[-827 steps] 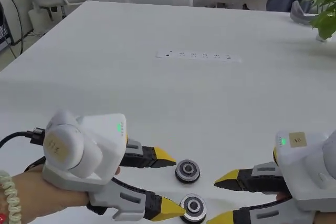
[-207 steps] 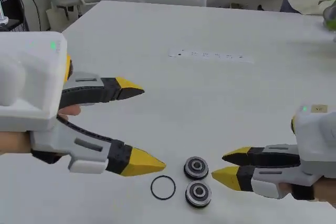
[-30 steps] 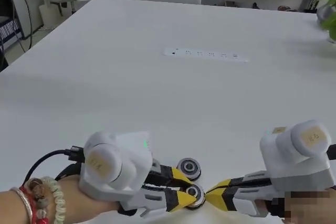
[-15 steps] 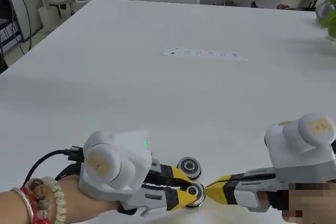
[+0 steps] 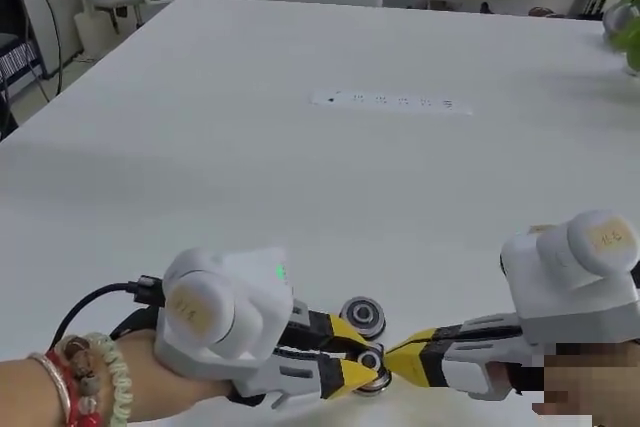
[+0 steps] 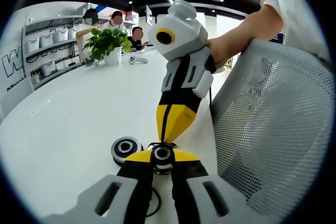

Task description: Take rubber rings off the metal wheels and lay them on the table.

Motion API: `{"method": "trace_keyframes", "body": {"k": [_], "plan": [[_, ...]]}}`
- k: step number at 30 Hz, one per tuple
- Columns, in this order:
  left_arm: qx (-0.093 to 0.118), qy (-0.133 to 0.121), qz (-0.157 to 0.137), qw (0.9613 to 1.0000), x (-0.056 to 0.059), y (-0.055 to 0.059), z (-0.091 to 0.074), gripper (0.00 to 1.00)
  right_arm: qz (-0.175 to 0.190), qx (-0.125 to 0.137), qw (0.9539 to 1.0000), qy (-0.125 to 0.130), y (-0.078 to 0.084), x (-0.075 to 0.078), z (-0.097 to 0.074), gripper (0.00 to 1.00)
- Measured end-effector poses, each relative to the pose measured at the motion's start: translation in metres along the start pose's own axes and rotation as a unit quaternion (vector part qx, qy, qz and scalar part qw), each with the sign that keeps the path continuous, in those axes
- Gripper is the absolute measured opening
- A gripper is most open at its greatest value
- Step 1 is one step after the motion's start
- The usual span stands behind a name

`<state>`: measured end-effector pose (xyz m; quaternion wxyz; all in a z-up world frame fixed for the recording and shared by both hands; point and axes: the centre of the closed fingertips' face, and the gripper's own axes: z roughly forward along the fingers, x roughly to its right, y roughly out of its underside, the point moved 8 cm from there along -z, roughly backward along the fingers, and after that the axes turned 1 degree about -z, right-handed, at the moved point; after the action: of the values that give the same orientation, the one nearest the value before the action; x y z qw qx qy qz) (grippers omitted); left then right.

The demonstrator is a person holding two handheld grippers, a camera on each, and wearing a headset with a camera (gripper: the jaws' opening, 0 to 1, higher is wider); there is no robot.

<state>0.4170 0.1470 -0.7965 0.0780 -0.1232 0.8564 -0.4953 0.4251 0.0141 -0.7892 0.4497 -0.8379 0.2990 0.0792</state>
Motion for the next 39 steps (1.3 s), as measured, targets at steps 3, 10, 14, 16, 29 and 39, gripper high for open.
{"method": "trace_keyframes", "body": {"k": [3,10,14,16,29,39], "plan": [[-0.001,0.000,0.001,1.0000,0.000,0.000,0.000,0.07,-0.001,0.002,1.0000,-0.003,0.000,0.000,0.000,0.00],[-0.001,0.000,0.001,1.0000,0.000,0.000,0.000,0.07,-0.009,0.004,0.9999,-0.007,-0.002,-0.002,0.000,0.00],[-0.003,-0.001,0.000,1.0000,0.000,-0.001,0.000,0.07,-0.009,0.007,0.9999,-0.012,-0.003,-0.003,0.000,0.00],[-0.005,-0.001,0.002,1.0000,0.001,-0.001,0.001,0.07,-0.011,0.013,0.9997,-0.019,-0.004,-0.006,0.000,0.00],[-0.013,-0.006,0.000,0.9999,0.002,-0.003,0.001,0.07,-0.010,0.008,0.9999,-0.005,0.000,-0.001,0.001,0.00],[-0.028,0.002,0.013,0.9995,0.002,-0.005,0.000,0.08,-0.019,-0.003,0.9998,0.000,0.002,-0.001,0.000,0.00]]}}
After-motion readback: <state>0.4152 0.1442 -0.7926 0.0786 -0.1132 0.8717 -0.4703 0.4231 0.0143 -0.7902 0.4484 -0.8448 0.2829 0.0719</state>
